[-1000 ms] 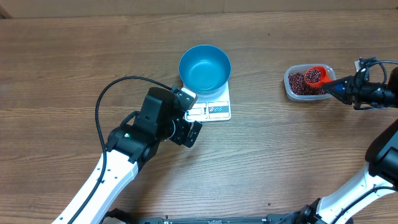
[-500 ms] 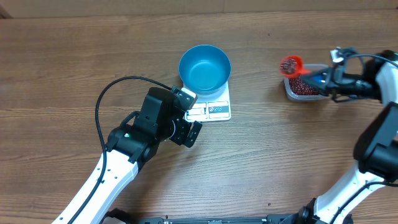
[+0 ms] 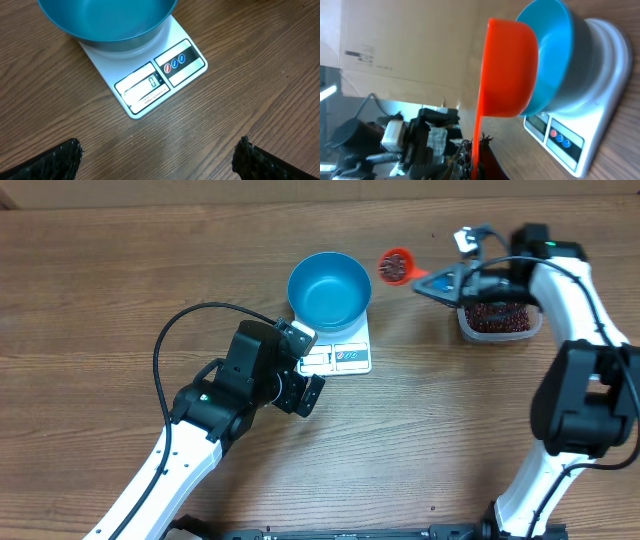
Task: Scoop item into bowl and weigh 150g on scale
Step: 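Lift the filled scoop with the right gripper over the blue bowl, then tilt the scoop with the right gripper, pouring beans into the bowl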
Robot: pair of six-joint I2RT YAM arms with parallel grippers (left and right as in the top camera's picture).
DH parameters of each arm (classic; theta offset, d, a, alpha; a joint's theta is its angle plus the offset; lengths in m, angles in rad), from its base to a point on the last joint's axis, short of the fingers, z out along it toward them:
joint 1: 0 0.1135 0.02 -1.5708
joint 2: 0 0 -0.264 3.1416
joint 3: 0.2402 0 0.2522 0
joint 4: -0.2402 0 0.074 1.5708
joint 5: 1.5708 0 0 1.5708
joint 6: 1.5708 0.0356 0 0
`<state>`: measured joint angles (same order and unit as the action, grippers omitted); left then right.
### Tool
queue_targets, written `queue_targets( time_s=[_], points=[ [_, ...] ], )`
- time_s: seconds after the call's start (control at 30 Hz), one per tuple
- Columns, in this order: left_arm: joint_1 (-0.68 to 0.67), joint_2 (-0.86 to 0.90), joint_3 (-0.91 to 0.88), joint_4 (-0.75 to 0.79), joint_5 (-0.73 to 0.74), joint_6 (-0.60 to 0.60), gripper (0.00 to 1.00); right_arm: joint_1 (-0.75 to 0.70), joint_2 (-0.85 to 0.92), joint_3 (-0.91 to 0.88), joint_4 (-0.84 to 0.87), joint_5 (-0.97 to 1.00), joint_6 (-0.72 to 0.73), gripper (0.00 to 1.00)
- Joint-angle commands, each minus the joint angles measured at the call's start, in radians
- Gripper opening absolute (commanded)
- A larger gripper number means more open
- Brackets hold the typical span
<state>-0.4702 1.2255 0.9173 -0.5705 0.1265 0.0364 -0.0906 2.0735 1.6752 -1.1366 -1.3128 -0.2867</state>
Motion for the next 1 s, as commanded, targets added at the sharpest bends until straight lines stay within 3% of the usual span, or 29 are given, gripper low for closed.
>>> queue_targets(
  time_s=[0.0, 0.23, 0.57, 0.97],
  points=[
    [0.005, 0.003, 0.021, -0.002, -0.006, 0.009, 0.99, 0.086, 0.01, 0.052, 0.096, 0.102, 0.286, 0.04],
    [0.005, 0.003, 0.021, -0.002, -0.006, 0.009, 1.0, 0.234, 0.01, 0.154, 0.162, 0.447, 0.444, 0.04],
    [0.005, 0.003, 0.021, -0.002, -0.006, 0.009, 0.99, 0.407, 0.008, 0.272, 0.079, 0.941, 0.438, 0.04],
    [0.005, 0.003, 0.021, -0.002, -0.006, 0.009, 1.0, 0.563, 0.008, 0.278, 0.072, 1.345, 0.435, 0.04]
  ],
)
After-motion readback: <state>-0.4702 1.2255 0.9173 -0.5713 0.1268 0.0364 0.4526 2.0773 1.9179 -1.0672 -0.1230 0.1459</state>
